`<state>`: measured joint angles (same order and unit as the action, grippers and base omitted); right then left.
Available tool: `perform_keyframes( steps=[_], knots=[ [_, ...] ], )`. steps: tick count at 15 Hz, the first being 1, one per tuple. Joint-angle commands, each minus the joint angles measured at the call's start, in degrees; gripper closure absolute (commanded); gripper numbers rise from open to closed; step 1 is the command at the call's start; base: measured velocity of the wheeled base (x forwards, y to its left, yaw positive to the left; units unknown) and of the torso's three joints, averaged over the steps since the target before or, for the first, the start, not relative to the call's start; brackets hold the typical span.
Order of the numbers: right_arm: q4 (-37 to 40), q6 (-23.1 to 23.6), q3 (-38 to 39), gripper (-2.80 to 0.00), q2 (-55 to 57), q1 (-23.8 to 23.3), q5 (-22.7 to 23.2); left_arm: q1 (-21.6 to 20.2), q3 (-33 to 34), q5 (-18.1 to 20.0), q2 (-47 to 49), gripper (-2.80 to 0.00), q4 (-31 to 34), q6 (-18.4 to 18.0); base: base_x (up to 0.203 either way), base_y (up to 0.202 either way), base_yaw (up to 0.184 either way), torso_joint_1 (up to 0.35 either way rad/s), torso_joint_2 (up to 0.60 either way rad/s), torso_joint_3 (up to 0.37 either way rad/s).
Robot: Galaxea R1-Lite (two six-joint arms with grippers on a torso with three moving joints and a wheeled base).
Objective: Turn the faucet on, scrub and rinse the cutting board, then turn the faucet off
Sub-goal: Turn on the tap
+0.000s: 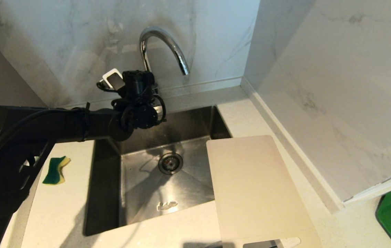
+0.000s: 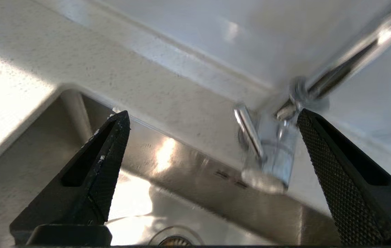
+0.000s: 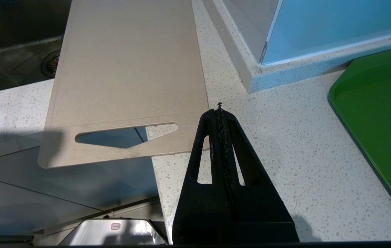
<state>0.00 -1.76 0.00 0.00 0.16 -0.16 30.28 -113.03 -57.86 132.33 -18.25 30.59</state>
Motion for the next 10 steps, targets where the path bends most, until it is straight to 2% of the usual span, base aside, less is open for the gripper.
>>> perform_keyframes(
  steps=[1, 6, 10],
  knots=[
    [0.0, 0.0, 0.0, 0.0, 0.0, 0.02, 0.01, 0.12, -0.08, -0.25, -0.07, -2.8, 2.93, 0.19, 0.0, 0.0, 0.0, 0.0, 0.0, 0.0],
    [0.0, 0.0, 0.0, 0.0, 0.0, 0.02, -0.01, -0.13, -0.44, 1.69, 0.29, -2.8, 3.07, 0.25, 0.0, 0.0, 0.0, 0.0, 0.0, 0.0],
    [0.0, 0.0, 0.0, 0.0, 0.0, 0.02, 0.07, -1.98, -0.44, 3.23, 2.67, -2.8, 2.08, 1.31, 0.0, 0.0, 0.0, 0.0, 0.0, 0.0]
  ],
)
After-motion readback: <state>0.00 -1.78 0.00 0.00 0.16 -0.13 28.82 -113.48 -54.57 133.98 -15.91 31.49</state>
